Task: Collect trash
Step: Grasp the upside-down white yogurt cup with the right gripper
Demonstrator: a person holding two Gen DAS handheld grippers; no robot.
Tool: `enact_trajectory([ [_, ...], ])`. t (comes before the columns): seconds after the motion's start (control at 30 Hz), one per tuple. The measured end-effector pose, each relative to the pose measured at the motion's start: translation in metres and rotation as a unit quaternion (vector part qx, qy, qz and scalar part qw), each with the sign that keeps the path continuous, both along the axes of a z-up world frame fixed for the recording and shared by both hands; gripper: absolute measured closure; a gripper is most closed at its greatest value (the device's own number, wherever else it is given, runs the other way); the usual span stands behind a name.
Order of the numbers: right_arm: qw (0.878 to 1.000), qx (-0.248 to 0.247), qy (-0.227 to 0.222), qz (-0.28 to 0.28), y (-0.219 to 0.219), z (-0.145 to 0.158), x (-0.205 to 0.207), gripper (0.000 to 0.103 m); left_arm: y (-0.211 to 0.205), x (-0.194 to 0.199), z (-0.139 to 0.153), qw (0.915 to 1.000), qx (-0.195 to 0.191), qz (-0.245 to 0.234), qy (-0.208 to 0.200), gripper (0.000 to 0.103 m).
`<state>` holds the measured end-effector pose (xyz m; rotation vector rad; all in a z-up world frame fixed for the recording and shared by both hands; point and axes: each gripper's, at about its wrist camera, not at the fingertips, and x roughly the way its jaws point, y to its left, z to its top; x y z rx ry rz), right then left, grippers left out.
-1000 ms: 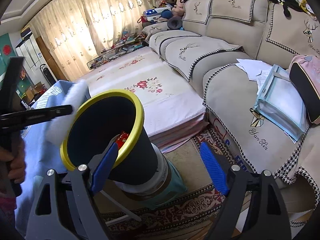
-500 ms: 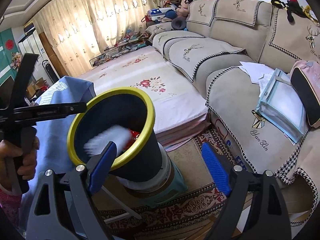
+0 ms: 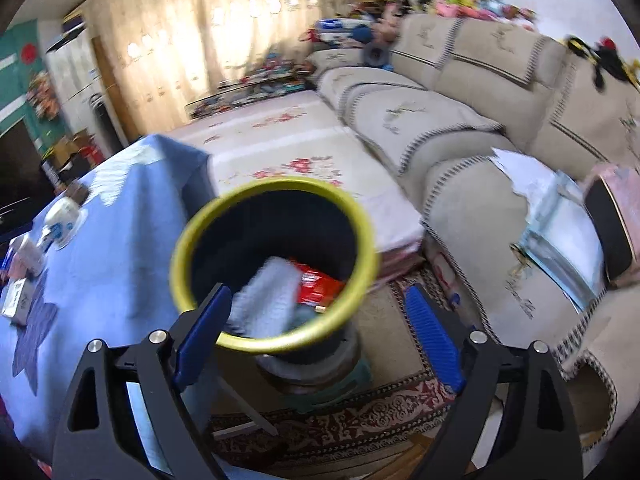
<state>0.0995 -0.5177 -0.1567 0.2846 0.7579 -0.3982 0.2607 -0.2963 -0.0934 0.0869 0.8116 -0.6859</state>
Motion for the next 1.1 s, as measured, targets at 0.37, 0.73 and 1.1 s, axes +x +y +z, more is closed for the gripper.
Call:
enact_trajectory([
  [0.37,0.978,-0.011,-0.043,0.204,0.164,0.04,0.128,0.019,0.263,0.024,0.022,0.9658,0.019,0.235,-0.107,0.005],
  [0.73,0.961,-0.005,-0.022,0.275,0.251,0.019,0.263,0.019,0.361,0.075,-0.037,0.9399,-0.017,0.333,-0.071,0.005],
  [1.1,0.965,-0.003,0.021,0.262,0.265,-0.022,0.311,0.027,0.336,0.066,-0.041,0.9409,-0.024,0.332,-0.064,0.005],
])
